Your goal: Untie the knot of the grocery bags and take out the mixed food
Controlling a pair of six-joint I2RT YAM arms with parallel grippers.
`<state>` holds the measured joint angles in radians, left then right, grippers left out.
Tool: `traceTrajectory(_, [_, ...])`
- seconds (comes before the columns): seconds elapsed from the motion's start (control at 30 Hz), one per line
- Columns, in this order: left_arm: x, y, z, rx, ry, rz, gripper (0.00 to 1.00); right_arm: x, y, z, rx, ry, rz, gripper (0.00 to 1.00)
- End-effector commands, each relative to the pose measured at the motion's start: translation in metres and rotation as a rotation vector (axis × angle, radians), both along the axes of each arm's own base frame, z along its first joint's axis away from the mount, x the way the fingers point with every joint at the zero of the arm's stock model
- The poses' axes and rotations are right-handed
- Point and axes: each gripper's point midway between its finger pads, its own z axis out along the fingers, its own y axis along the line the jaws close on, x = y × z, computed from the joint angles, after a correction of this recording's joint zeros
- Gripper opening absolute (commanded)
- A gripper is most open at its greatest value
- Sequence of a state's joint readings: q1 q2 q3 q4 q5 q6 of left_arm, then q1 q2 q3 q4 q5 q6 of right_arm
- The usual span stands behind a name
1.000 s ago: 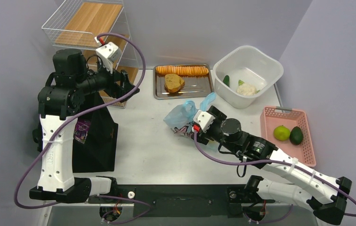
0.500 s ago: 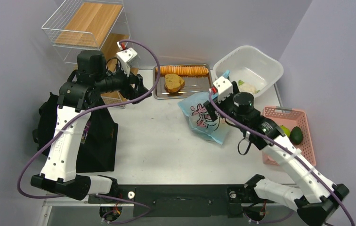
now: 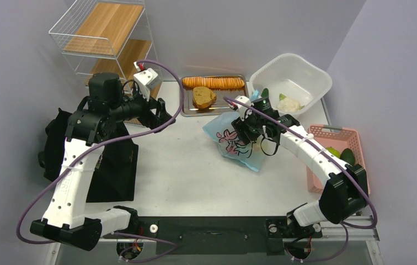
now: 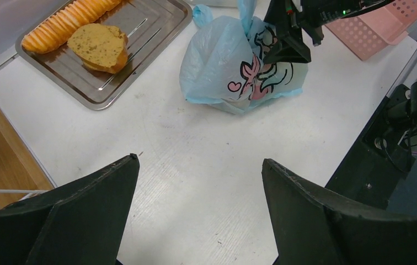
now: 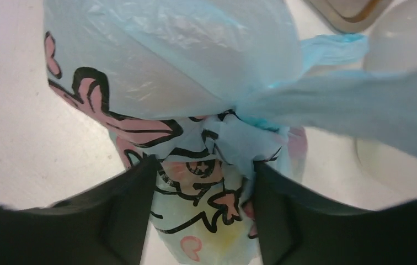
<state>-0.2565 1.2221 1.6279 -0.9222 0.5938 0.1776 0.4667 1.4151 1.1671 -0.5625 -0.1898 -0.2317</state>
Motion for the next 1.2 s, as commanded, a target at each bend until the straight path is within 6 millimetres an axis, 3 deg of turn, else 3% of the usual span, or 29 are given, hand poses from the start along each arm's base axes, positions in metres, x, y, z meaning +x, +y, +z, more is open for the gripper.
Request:
traceTrajectory(0.0, [-0.004,0.001,0.013,-0.03,-0.051,0.02,0.81,-0.028,0.025,-0.006,0.058,0.08,0.149,0.47])
traceTrajectory(0.17, [-0.009,0.001,0.006,-0.053,-0.021,0.034,0.77,-0.074,0.053,-0.009,0.015,0.061,0.357,0.02])
traceTrajectory(0.2, [-0.009,0.001,0.003,-0.064,-0.006,0.039,0.76,-0.086,0.061,-0.004,0.018,0.042,0.402,0.0])
traceTrajectory(0.3, [-0.015,0.004,0.007,-0.113,-0.008,0.034,0.71,-0.104,0.069,0.0,-0.003,-0.003,0.492,0.0])
traceTrajectory(0.33, [-0.014,0.006,0.007,-0.141,-0.013,0.041,0.68,-0.111,0.075,0.01,-0.007,-0.071,0.536,0.0])
traceTrajectory(0.43, [-0.024,-0.001,0.012,-0.186,-0.058,-0.025,0.65,-0.115,0.076,0.021,-0.03,-0.208,0.603,0.0])
traceTrajectory(0.6, [-0.044,-0.026,-0.012,-0.139,-0.077,-0.2,0.64,-0.105,0.079,0.042,-0.055,-0.381,0.636,0.0])
traceTrajectory(0.77, [-0.031,-0.043,-0.04,-0.073,-0.107,-0.28,0.64,-0.103,0.078,0.059,-0.052,-0.533,0.651,0.0])
traceTrajectory(0.8, [-0.029,-0.05,-0.047,-0.065,-0.099,-0.302,0.64,-0.103,0.075,0.053,-0.073,-0.55,0.662,0.0])
traceTrajectory(0.83, [-0.027,-0.057,-0.049,-0.065,-0.113,-0.322,0.64,-0.104,0.077,0.062,-0.057,-0.599,0.663,0.0])
traceTrajectory(1.0, [-0.007,-0.086,-0.082,-0.08,-0.036,-0.35,0.61,-0.117,0.077,0.051,-0.116,-0.726,0.743,0.0])
traceTrajectory(1.17, [-0.017,-0.119,-0.132,-0.086,0.09,-0.421,0.58,-0.144,0.072,0.02,-0.178,-0.736,0.863,0.0])
